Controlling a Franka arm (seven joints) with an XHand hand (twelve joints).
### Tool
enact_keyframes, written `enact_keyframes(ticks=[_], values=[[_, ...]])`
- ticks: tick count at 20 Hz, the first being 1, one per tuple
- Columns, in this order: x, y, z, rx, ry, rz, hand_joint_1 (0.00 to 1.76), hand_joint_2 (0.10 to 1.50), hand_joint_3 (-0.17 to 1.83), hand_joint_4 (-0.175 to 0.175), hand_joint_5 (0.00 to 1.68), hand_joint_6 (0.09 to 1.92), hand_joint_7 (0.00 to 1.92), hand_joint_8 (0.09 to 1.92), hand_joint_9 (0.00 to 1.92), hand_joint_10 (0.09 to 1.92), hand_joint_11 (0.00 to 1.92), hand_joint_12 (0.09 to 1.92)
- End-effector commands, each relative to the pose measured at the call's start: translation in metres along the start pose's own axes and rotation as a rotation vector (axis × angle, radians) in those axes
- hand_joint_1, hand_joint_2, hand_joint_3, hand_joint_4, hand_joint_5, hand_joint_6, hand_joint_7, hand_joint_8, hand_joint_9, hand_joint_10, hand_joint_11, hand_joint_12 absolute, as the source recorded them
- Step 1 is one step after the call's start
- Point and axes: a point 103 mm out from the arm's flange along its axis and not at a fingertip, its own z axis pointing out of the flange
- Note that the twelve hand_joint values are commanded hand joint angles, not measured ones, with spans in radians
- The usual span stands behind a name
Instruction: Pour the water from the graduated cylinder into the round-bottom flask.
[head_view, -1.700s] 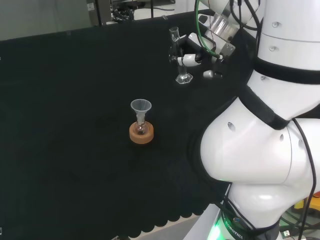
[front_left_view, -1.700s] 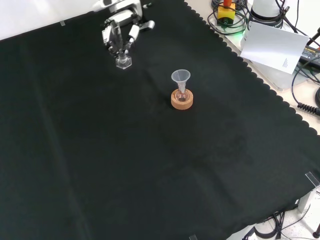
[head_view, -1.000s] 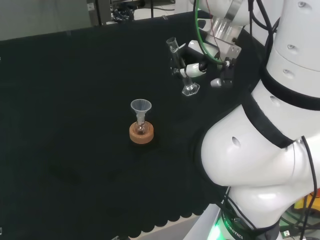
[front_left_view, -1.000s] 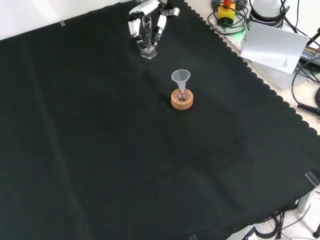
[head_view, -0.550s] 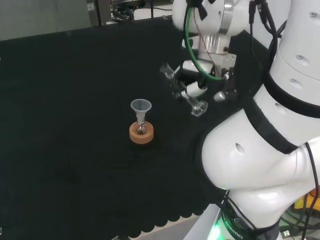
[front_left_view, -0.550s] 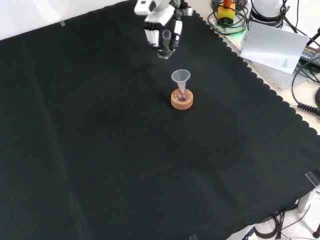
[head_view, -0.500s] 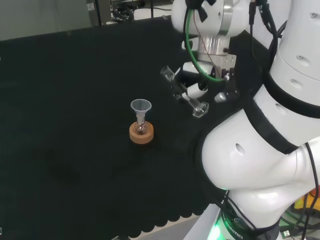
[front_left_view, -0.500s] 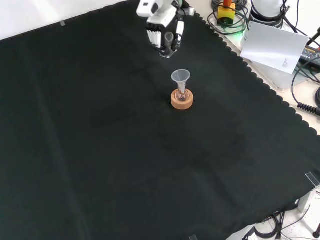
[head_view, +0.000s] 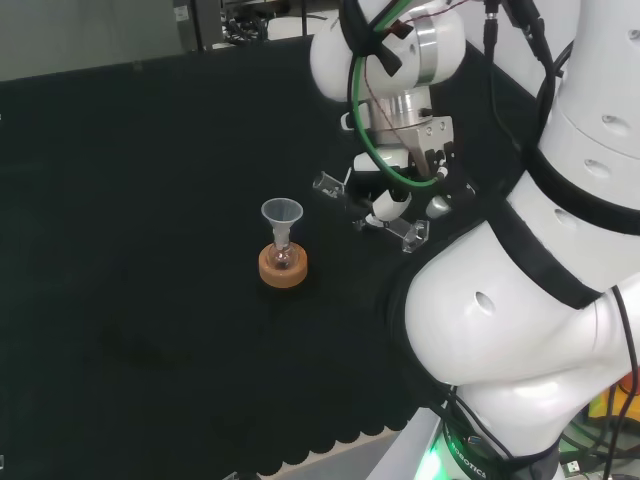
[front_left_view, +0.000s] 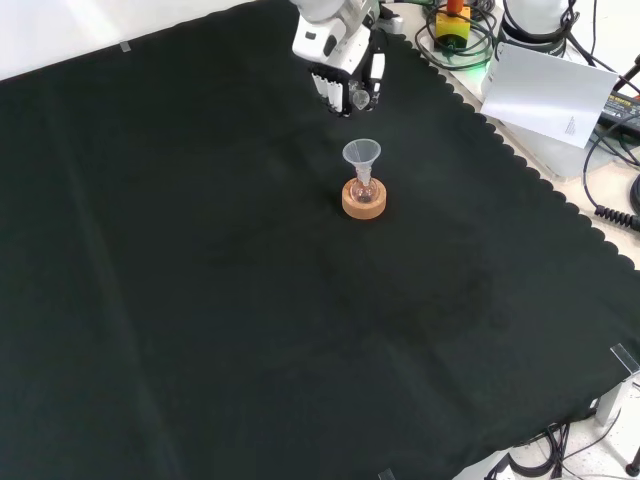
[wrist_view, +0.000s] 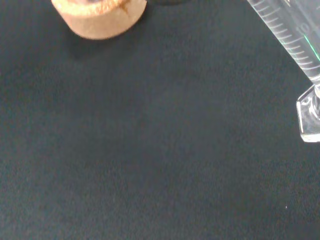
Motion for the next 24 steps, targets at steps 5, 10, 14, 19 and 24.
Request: enact_keyframes(ticks=[5, 10, 14, 19, 24], values=[[0.011, 0.017, -0.008, 0.15, -0.044, 0.006, 1.26, 1.11, 0.0, -0.175, 0.99, 1.01, 1.01, 0.98, 1.41, 0.09, 1.21, 0.77], [0.015, 0.023, -0.01, 0.22, -0.073, 0.018, 1.26, 1.11, 0.0, -0.175, 0.99, 1.01, 1.01, 0.98, 1.41, 0.09, 1.21, 0.77], [0.017, 0.025, -0.012, 0.268, -0.084, 0.03, 1.26, 1.11, 0.0, -0.175, 0.98, 1.01, 1.01, 0.98, 1.41, 0.09, 1.21, 0.77], [0.019, 0.025, -0.018, 0.291, -0.117, 0.04, 1.26, 1.11, 0.0, -0.175, 0.98, 1.01, 1.01, 0.98, 1.41, 0.09, 1.21, 0.77], [0.023, 0.023, -0.025, 0.316, -0.157, 0.049, 1.26, 1.11, 0.0, -0.175, 0.98, 1.01, 1.01, 0.98, 1.42, 0.09, 1.22, 0.77]])
